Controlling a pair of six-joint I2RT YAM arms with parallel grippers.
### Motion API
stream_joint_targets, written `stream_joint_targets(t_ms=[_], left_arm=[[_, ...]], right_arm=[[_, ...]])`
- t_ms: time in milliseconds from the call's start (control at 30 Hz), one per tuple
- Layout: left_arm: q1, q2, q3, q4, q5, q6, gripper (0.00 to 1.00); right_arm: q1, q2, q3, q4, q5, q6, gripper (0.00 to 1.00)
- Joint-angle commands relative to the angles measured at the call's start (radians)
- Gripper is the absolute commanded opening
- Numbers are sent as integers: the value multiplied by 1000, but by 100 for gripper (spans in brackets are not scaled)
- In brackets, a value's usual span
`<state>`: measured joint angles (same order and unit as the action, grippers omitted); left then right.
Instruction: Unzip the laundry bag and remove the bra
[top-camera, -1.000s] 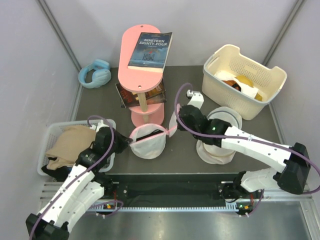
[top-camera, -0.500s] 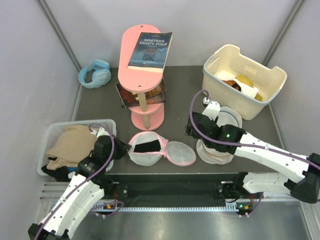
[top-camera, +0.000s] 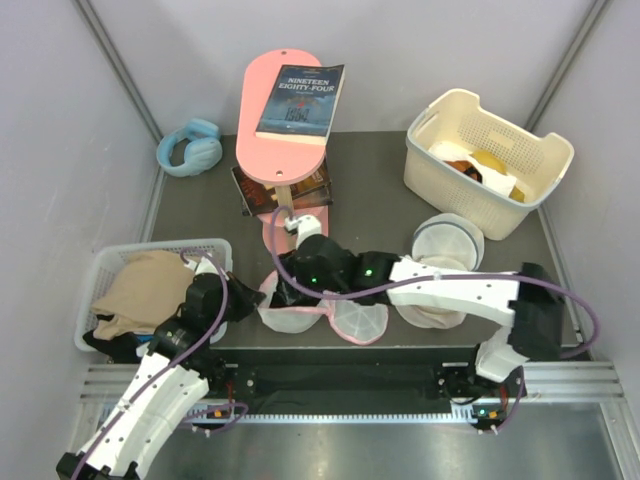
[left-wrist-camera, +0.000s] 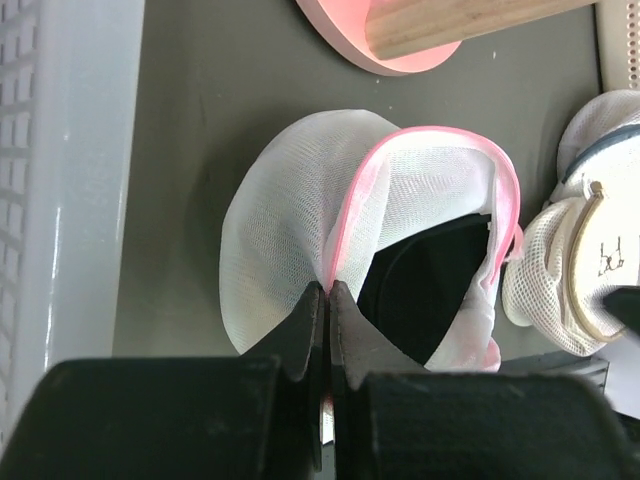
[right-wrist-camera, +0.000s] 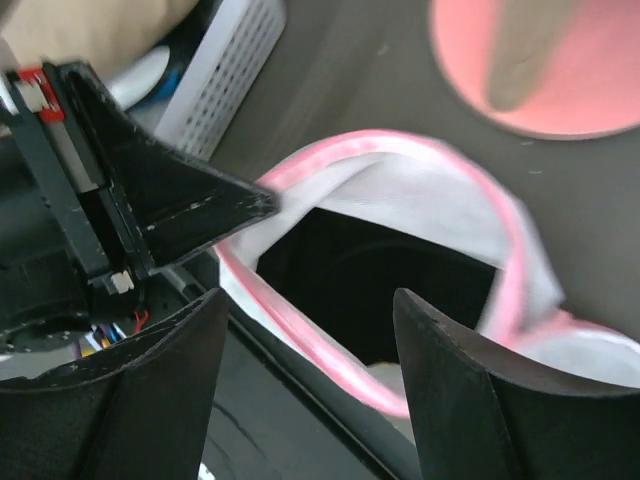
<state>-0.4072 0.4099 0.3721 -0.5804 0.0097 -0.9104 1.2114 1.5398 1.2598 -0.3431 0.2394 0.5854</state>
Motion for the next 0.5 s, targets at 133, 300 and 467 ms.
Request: stream_joint_targets(t_ms=[133,300,467], left_arm=[[4,4,19,25,36,22,0],[5,9,30,21,32,25,0],[4,10,36,13,30,22,0]], right_arm=[[16,250,170,-124,-63,-23,67],[1,295,165,-165,-22,30,69],[-10,353,181,-189,9,60,69]])
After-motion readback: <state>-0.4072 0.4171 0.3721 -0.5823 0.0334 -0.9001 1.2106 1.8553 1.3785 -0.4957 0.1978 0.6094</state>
